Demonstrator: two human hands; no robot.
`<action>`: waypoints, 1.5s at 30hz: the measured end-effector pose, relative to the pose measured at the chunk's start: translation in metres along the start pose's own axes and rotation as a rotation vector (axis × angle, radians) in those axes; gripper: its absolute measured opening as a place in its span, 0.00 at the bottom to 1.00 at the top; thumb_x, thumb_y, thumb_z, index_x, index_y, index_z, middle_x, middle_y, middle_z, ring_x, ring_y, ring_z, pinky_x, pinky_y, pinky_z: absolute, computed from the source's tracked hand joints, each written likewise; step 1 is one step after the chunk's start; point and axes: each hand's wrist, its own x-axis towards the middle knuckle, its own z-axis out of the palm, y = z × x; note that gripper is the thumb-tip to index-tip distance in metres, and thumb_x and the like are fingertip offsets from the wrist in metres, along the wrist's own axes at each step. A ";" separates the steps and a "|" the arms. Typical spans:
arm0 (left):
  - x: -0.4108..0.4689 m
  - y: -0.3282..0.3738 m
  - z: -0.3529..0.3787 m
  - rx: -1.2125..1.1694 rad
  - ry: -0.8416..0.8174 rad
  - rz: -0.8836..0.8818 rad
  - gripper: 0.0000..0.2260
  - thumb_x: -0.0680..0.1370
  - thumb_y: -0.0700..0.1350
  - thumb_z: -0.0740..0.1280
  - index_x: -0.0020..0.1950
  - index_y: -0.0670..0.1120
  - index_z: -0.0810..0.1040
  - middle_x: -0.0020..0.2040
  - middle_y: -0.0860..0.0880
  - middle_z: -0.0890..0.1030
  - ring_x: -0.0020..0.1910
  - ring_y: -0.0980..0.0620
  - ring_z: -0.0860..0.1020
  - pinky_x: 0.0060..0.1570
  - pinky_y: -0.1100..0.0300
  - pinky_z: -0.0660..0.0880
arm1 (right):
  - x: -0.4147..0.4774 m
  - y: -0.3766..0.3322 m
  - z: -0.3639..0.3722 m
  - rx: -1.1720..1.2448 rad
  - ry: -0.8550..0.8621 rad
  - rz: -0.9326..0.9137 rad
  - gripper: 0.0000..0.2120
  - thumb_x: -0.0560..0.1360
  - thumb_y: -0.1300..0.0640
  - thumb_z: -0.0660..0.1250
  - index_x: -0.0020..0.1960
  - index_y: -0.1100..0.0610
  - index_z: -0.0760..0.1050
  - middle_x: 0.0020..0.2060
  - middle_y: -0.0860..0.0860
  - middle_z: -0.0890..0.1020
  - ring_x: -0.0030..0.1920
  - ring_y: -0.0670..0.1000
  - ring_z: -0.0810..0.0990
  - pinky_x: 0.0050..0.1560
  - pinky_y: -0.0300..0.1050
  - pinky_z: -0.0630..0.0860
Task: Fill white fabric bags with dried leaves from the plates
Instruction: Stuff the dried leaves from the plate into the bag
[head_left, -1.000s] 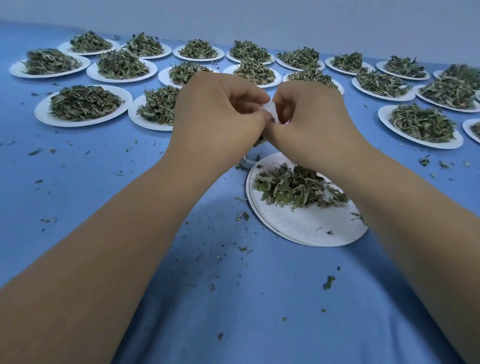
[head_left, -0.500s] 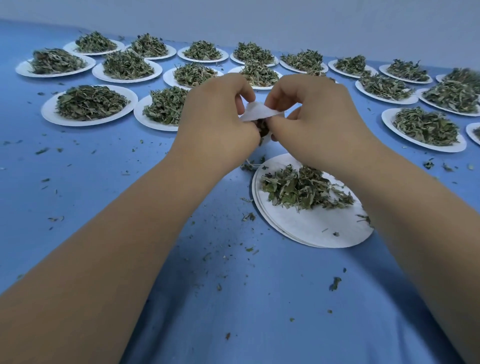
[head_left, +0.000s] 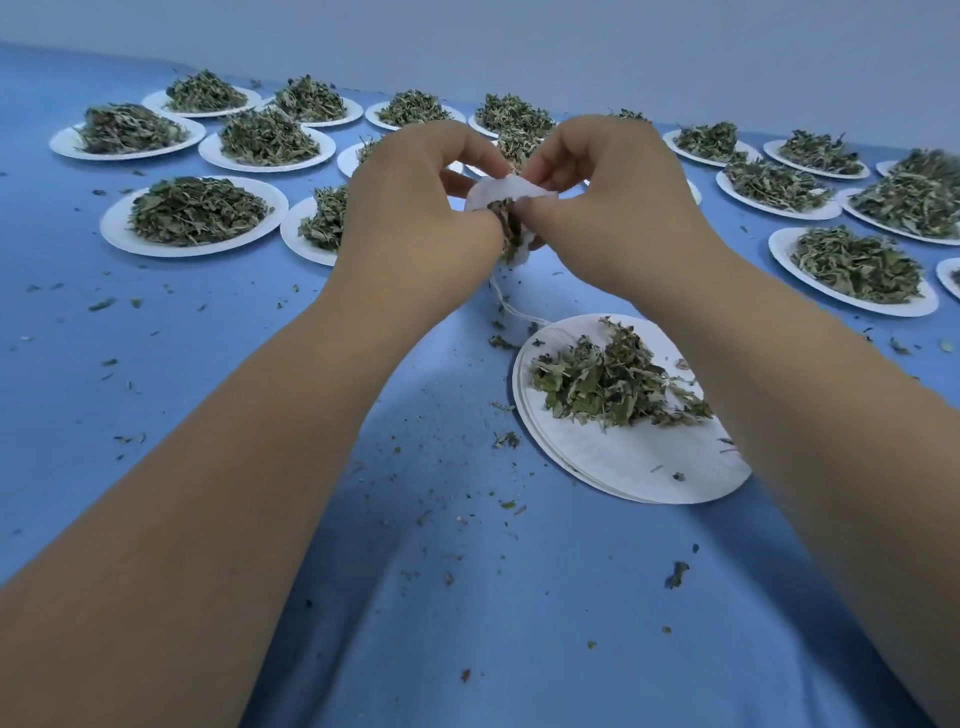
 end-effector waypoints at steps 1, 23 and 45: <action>0.001 -0.001 -0.002 -0.014 0.005 -0.008 0.14 0.67 0.45 0.65 0.50 0.53 0.83 0.46 0.56 0.84 0.30 0.66 0.75 0.25 0.72 0.66 | 0.002 -0.002 0.001 0.014 -0.006 0.006 0.04 0.72 0.58 0.70 0.46 0.53 0.81 0.42 0.48 0.84 0.44 0.50 0.83 0.38 0.41 0.76; 0.025 -0.041 -0.020 0.034 -0.206 0.023 0.20 0.70 0.45 0.75 0.59 0.58 0.76 0.49 0.60 0.79 0.42 0.60 0.76 0.38 0.70 0.73 | 0.010 -0.012 -0.002 0.522 -0.232 0.236 0.05 0.77 0.60 0.72 0.50 0.61 0.79 0.40 0.51 0.85 0.37 0.46 0.86 0.39 0.44 0.80; 0.025 -0.032 -0.017 0.010 0.135 -0.056 0.09 0.70 0.42 0.67 0.48 0.54 0.76 0.40 0.56 0.77 0.39 0.57 0.75 0.38 0.60 0.73 | -0.036 -0.002 -0.006 0.284 -0.333 0.085 0.05 0.73 0.56 0.78 0.43 0.55 0.83 0.35 0.50 0.87 0.39 0.53 0.86 0.40 0.45 0.79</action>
